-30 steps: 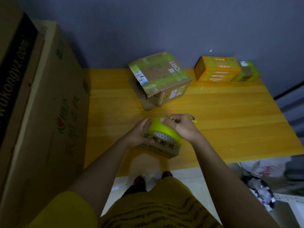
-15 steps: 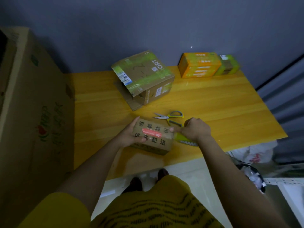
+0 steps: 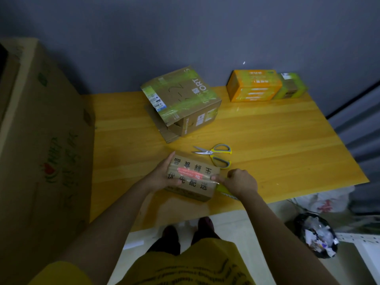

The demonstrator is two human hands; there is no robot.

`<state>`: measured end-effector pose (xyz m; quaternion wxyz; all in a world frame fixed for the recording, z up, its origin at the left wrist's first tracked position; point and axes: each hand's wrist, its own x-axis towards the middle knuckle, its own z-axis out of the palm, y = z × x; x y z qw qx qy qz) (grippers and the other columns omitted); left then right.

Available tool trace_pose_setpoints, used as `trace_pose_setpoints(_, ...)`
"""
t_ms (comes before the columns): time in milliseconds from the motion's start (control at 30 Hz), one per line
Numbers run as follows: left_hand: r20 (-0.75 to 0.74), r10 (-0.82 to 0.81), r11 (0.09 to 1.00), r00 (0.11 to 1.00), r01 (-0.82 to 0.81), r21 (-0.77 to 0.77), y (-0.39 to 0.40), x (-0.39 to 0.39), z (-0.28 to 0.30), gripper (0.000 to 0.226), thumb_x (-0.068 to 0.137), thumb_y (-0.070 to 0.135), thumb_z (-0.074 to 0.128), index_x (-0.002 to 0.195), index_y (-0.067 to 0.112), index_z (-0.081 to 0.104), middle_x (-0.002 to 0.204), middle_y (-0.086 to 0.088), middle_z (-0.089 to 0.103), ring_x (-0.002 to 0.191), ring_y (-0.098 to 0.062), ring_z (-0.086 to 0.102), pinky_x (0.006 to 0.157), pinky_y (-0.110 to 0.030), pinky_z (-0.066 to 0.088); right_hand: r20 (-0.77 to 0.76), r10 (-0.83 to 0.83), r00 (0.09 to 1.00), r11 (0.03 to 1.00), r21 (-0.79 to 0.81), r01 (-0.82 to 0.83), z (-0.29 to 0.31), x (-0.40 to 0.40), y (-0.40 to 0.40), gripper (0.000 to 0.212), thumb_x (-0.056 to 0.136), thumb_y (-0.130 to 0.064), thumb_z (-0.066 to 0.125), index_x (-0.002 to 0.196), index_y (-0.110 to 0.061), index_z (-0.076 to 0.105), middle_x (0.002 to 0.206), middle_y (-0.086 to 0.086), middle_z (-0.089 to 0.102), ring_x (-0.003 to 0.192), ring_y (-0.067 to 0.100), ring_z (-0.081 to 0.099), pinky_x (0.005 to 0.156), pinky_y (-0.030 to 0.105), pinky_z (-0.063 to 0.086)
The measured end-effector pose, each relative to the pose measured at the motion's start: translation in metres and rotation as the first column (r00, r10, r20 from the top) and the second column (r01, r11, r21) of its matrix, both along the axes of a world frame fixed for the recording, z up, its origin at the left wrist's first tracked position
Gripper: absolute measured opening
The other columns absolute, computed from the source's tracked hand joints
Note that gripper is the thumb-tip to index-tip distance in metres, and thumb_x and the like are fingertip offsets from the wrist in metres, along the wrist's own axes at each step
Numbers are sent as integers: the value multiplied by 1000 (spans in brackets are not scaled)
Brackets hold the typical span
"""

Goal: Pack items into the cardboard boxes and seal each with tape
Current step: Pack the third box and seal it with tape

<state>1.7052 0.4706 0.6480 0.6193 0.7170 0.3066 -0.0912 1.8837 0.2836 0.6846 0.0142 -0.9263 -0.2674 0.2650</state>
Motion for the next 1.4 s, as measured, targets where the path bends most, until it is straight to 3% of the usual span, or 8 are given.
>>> trace_pose_setpoints(167,-384,-118,861,916,287,420,-8,20,10,116,74,71,61,152,22,-9,156,-6,-28,141,-23,-33,112,-48,-19,21,30,999,999,9,-30,-6,5,1,75,71,-85,49,90,-15,67,92,6,64,91,25,62,68,31,47)
trace_pose_setpoints(367,-274,-50,490,960,263,831,-47,50,-14,71,90,60,0,153,32,11,162,0,-5,148,-25,-12,114,-55,-10,52,105,993,994,4,-105,-12,13,9,77,74,-83,48,103,-14,68,102,8,66,97,26,63,73,31,46)
trace_pose_setpoints(533,-336,57,508,940,263,820,-40,51,-18,80,81,75,-2,151,38,12,161,3,14,148,-21,0,110,-59,-2,4,193,981,981,11,-193,-14,28,23,76,74,-83,48,98,-14,69,95,6,67,89,23,63,68,31,44)
trace_pose_setpoints(700,-382,170,616,909,204,761,-38,61,-5,72,83,78,24,138,34,38,156,7,21,147,-13,0,112,-61,-9,-419,207,884,962,254,-105,-15,67,3,35,86,-62,55,66,-34,52,64,-12,48,74,12,49,69,28,36)
trace_pose_setpoints(833,-500,290,711,816,166,684,-49,85,5,81,82,73,35,146,24,30,161,-2,1,147,-24,-16,107,-61,-21,-538,261,802,918,396,-33,-20,84,-11,17,91,-40,62,92,-25,70,87,-13,61,86,5,58,79,25,37)
trace_pose_setpoints(1000,-425,518,617,742,20,787,-84,98,-10,100,72,77,-9,154,21,2,162,-7,-5,147,-29,-16,110,-67,-6,-510,341,790,914,378,-150,-20,91,4,49,92,-49,57,122,-11,65,125,4,63,114,20,58,95,36,46)
trace_pose_setpoints(1200,-342,571,541,746,-28,841,-82,96,-16,101,70,84,0,149,28,28,160,-3,16,148,-26,-4,109,-65,-4,-211,445,870,895,134,-425,-26,101,1,62,86,-71,47,120,-22,66,62,-1,52,61,16,53,50,27,35)
trace_pose_setpoints(1400,-332,515,561,790,-17,828,-63,90,-12,99,70,85,5,144,28,37,158,-2,20,149,-24,-1,110,-64,-2,-115,470,875,883,48,-467,-33,89,9,65,86,-75,41,107,-18,64,71,0,55,77,25,60,62,30,44)
